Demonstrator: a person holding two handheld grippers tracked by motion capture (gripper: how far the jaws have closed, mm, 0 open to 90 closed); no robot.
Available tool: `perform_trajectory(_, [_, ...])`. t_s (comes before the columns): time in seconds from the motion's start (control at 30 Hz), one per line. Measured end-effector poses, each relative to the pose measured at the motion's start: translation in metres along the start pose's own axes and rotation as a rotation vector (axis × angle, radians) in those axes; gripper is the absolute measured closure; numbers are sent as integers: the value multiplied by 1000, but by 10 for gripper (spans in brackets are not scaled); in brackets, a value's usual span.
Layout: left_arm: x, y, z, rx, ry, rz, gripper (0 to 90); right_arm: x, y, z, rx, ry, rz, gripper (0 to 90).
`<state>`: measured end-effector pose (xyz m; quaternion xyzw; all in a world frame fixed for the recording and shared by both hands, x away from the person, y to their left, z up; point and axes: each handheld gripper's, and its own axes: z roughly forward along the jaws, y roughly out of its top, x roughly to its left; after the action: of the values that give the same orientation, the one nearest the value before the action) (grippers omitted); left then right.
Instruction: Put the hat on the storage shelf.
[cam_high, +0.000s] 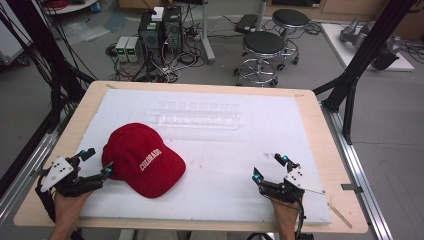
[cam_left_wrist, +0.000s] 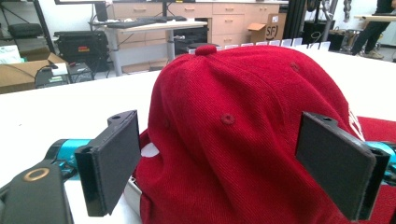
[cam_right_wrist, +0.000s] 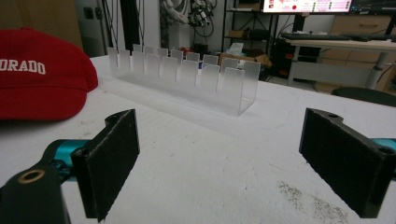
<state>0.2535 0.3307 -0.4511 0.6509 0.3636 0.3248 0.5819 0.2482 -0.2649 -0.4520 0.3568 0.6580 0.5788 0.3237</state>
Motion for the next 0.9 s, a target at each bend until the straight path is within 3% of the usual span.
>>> perform_trajectory(0.63, [1, 0, 0, 1, -10, -4, 147, 0, 0, -1, -7, -2, 12, 111])
perform_trajectory(0.8, [2, 0, 0, -3, -36, -14, 148, 0, 0, -1, -7, -1, 9, 111])
perform_trajectory(0.9, [5, 2, 1, -7, -81, -28, 148, -1, 0, 0, -5, -1, 5, 111])
